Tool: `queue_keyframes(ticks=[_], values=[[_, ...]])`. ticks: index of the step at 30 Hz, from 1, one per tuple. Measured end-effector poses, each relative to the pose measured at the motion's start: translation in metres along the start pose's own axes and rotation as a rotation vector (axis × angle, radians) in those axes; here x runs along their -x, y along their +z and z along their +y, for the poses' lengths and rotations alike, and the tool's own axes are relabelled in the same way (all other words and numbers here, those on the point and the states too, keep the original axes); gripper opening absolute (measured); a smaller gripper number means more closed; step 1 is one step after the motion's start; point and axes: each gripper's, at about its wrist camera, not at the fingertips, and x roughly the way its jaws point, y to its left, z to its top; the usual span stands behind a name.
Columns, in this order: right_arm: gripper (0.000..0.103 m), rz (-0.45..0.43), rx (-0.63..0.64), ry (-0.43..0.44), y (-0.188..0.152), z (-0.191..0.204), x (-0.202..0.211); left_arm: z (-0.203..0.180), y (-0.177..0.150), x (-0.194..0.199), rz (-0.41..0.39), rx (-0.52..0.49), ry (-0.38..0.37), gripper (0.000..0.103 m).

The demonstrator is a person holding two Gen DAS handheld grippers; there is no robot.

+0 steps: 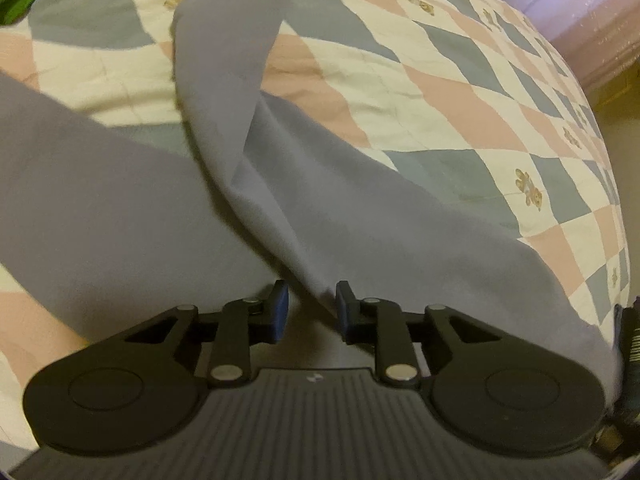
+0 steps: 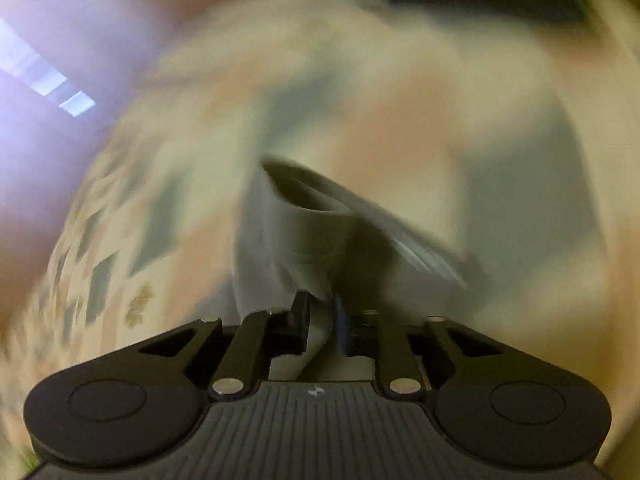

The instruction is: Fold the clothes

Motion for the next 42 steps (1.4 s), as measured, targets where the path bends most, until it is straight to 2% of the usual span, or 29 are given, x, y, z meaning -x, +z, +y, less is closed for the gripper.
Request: queue_keyframes(ticks=[1,3,5,7,13,16,17,18,19,20,23,26,31,38,39,41,42], values=[[0.023,0.024,-0.068,0.003,-0.002,-0.017,0.000,0.001,0.000,0.000,0.006,0.013,-0.006,0.024],[0.033,0.024,-0.157,0.045,-0.006,-0.036,0.005,0.001,0.000,-0.001,0.008,0.027,-0.025,0.028],[0.050,-0.019,-0.158,0.094,-0.005,-0.035,0.011,0.000,0.001,-0.003,0.009,0.036,-0.034,0.030],[0.053,-0.052,-0.132,0.110,0.001,-0.026,0.010,0.000,0.002,-0.006,0.011,0.054,-0.041,0.032],[0.053,-0.059,-0.198,0.074,0.005,-0.033,-0.002,0.019,0.001,-0.013,-0.006,0.217,-0.107,0.036],[0.052,-0.063,-0.214,0.064,0.008,-0.034,-0.006,0.030,0.004,-0.017,-0.031,0.267,-0.122,0.036],[0.051,-0.066,-0.209,0.065,0.009,-0.034,-0.007,0.033,0.006,-0.018,-0.041,0.271,-0.121,0.032],[0.048,-0.068,-0.204,0.067,0.010,-0.033,-0.007,0.034,0.009,-0.017,-0.055,0.265,-0.119,0.024],[0.033,-0.071,-0.198,0.068,0.011,-0.033,-0.008,0.033,0.011,-0.015,-0.073,0.247,-0.116,0.016],[0.018,-0.072,-0.179,0.069,0.012,-0.031,-0.004,0.031,0.013,-0.009,-0.106,0.216,-0.119,0.000],[0.008,-0.076,-0.121,0.071,0.016,-0.026,0.006,0.022,0.015,0.016,-0.204,0.114,-0.125,0.000],[0.007,-0.079,-0.062,0.074,0.021,-0.021,0.016,0.015,0.007,0.047,-0.280,0.019,-0.120,0.000],[0.007,-0.071,0.007,0.071,0.024,-0.018,0.030,0.025,-0.015,0.067,-0.273,-0.019,-0.076,0.000],[0.007,-0.002,0.031,-0.022,0.016,-0.034,0.005,0.035,-0.041,0.033,-0.202,-0.065,0.010,0.001],[0.009,0.000,0.034,-0.041,0.015,-0.035,0.001,0.035,-0.043,0.026,-0.184,-0.066,0.025,0.002],[0.027,0.025,0.031,-0.072,0.013,-0.035,-0.007,0.034,-0.045,0.023,-0.177,-0.083,0.064,0.010],[0.029,0.027,0.037,-0.093,0.013,-0.032,-0.007,0.033,-0.046,0.024,-0.177,-0.095,0.083,0.015]])
